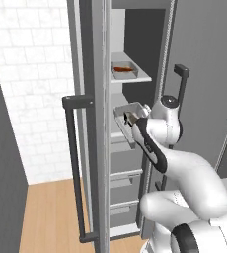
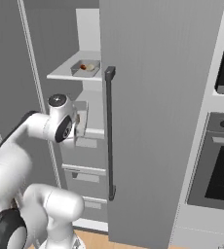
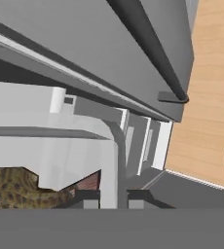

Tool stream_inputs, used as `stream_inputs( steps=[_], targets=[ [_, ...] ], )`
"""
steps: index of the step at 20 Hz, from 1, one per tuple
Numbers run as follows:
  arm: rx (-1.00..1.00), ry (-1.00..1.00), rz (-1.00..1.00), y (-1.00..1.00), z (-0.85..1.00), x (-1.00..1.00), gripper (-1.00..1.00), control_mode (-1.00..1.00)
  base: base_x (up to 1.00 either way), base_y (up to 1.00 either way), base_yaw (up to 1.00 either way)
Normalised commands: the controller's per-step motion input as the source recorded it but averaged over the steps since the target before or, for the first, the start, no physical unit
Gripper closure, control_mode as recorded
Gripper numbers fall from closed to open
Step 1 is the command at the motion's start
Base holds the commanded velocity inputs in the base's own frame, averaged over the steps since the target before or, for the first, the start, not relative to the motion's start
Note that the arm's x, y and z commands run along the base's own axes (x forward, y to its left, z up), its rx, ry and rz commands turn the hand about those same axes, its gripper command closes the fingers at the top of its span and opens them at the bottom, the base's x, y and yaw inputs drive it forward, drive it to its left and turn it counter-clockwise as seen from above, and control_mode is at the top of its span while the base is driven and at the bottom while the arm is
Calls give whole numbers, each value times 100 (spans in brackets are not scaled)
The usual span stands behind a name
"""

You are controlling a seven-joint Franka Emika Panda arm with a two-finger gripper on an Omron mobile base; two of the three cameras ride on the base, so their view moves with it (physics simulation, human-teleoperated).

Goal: Take the meat container that has the fish and place it on the second highest rack of the freezer. Then take the vegetable container that has the garlic and carrot and place it on the highest rack of the freezer.

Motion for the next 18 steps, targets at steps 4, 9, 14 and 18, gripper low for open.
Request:
stream_inputs(
  steps=[4, 9, 14, 18],
  targets=[
    [0, 1, 0, 5, -9, 63, 100, -100, 0, 0, 0],
    [0, 0, 0, 0, -14, 64, 100, -100, 0, 0, 0],
    [0, 0, 0, 0, -25, 61, 100, -100, 0, 0, 0],
    [0, 0, 0, 0, -22, 69, 100, -100, 0, 0, 0]
  ],
)
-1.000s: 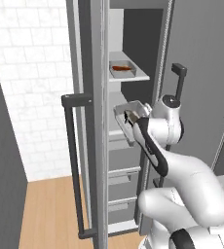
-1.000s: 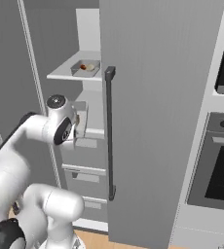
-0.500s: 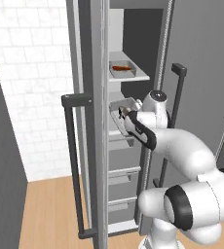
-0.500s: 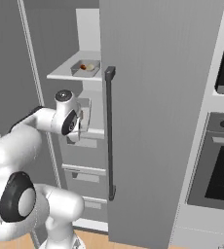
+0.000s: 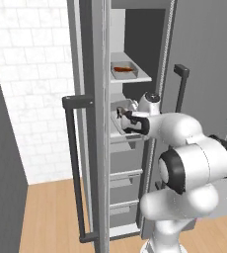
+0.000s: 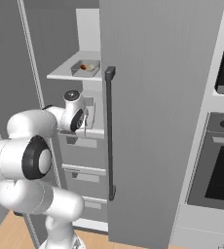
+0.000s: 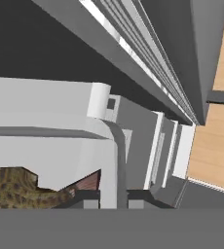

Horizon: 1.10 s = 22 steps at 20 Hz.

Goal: Take the meat container that has the fish and place it on the second highest rack of the freezer. Then take the vegetable container that has the garlic and carrot and place it on the highest rack of the freezer.

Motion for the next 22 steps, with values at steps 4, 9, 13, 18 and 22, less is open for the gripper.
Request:
stream_inputs(
  steps=[4, 9, 13, 18, 22],
  targets=[
    [0, 0, 0, 0, -24, 71, 100, -100, 0, 0, 0],
    [0, 0, -1, 0, -22, 73, 100, -100, 0, 0, 0],
    [0, 0, -2, 1, -20, 77, 100, -100, 0, 0, 0],
    [0, 0, -2, 7, -22, 81, 100, -100, 0, 0, 0],
    [0, 0, -2, 15, -25, 80, -100, -100, 0, 0, 0]
  ],
)
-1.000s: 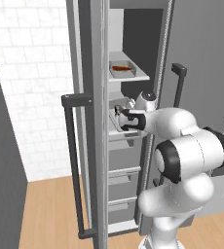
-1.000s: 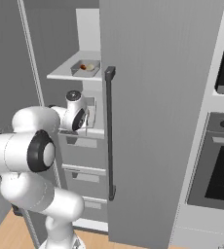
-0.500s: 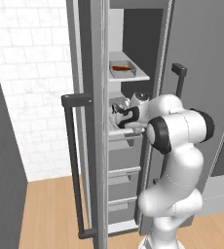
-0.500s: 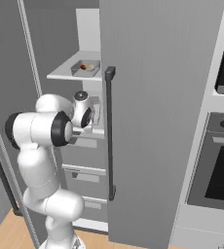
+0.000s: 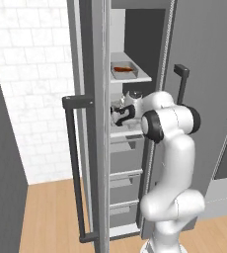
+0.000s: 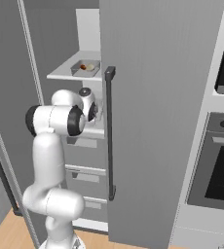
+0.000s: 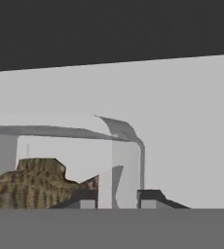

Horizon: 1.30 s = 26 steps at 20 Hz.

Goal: Take the meat container that has the fish and place it on the second highest rack of the freezer. Then take the vegetable container that has the garlic and carrot and place it on the highest rack of the freezer.

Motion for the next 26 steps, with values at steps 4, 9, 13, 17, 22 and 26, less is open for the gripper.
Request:
stream_inputs(
  steps=[4, 9, 13, 17, 22, 26],
  targets=[
    [0, 0, -1, 5, -15, 38, -100, -100, 0, 0, 0],
    [0, -12, 0, 0, 0, -69, -100, -100, 0, 0, 0],
    [0, -14, 0, 0, 0, -100, -100, -100, 0, 0, 0],
    [0, -23, 0, 0, 64, -100, -100, -100, 0, 0, 0],
    [0, -19, 0, 0, 100, -99, -100, -100, 0, 0, 0],
    [0, 0, 0, 0, 99, -100, -100, -100, 0, 0, 0]
  ],
)
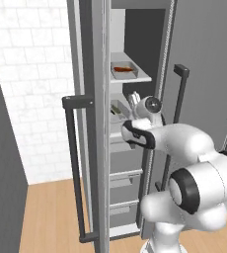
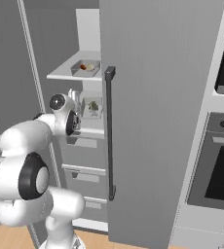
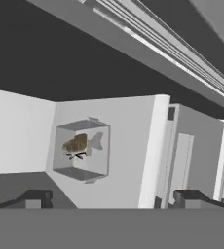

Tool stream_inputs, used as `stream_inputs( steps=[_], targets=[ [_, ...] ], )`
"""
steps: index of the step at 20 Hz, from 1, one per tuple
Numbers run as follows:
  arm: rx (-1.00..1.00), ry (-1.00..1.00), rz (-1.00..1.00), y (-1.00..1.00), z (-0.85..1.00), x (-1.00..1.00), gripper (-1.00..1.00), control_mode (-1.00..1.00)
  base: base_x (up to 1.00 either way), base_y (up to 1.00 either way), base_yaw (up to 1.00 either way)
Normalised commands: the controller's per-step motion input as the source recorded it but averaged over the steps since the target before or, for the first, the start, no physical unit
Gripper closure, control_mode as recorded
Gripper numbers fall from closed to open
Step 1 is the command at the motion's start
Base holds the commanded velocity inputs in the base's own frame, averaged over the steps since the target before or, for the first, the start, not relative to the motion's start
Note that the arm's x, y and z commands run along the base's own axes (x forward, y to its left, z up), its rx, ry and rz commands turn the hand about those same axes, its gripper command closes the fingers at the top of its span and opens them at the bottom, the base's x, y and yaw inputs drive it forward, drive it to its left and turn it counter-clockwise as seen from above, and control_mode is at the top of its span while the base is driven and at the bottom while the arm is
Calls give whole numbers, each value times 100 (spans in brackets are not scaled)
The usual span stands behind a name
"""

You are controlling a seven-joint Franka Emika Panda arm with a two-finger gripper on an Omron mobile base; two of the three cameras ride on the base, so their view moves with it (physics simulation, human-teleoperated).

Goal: Take the meat container that has the fish and place it on the second highest rack of the freezer. Then take the vegetable container that has the garlic and carrot and place it on the highest rack of the freezer.

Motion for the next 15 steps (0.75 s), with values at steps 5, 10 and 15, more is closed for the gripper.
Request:
stream_inputs(
  steps=[5, 10, 15],
  targets=[
    [0, 0, 0, -11, 100, -83, -100, -100, 0, 0, 0],
    [0, 0, 0, -46, 51, -92, -100, -100, 0, 0, 0],
    [0, 0, 0, -17, 8, -100, -100, -100, 0, 0, 0]
  ],
)
